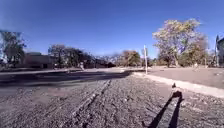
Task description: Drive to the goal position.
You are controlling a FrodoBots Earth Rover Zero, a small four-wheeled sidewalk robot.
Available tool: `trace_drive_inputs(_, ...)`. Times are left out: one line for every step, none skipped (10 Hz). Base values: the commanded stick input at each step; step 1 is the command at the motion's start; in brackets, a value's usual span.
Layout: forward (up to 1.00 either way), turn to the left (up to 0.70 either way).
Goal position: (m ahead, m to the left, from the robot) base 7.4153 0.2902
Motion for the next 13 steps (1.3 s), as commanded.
trace_drive_inputs(0.7, 0.0)
trace_drive_inputs(0.7, 0.0)
trace_drive_inputs(0.7, 0.0)
trace_drive_inputs(0.7, 0.0)
trace_drive_inputs(0.7, 0.0)
trace_drive_inputs(0.7, 0.0)
trace_drive_inputs(0.7, 0.0)
trace_drive_inputs(0.7, 0.0)
trace_drive_inputs(0.7, 0.0)
trace_drive_inputs(0.7, 0.0)
trace_drive_inputs(0.7, 0.0)
trace_drive_inputs(0.7, 0.0)
trace_drive_inputs(0.7, 0.0)
